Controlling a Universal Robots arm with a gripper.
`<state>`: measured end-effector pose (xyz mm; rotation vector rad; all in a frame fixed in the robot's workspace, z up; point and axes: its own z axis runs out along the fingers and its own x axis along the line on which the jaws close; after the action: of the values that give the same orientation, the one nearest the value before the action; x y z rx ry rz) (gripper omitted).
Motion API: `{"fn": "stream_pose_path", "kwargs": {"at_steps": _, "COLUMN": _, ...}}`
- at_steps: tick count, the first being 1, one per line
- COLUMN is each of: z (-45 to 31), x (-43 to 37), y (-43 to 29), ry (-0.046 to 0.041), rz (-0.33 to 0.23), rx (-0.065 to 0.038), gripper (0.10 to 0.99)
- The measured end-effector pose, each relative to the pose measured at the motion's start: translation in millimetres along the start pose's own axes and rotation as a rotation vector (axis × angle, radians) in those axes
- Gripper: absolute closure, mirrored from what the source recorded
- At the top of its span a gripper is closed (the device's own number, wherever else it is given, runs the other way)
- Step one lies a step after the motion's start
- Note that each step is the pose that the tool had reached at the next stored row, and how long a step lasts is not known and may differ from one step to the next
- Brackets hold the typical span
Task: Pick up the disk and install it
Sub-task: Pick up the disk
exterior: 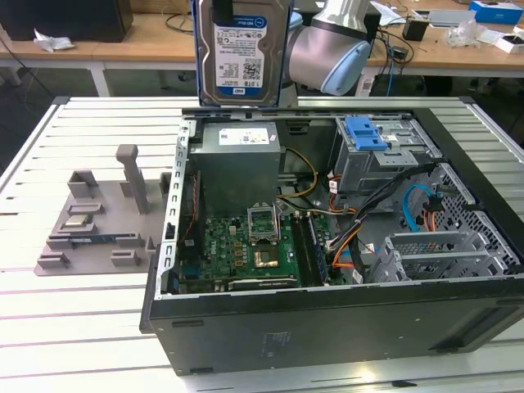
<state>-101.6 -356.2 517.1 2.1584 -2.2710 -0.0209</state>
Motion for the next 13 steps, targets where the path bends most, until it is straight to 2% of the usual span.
{"fn": "stream_pose_path", "kwargs": {"at_steps": 13, "z": 0.2, "x": 16.1, "y": -2.3, "ry": 0.0000, "rz": 0.000, "rx": 0.000, "gripper": 0.714}}
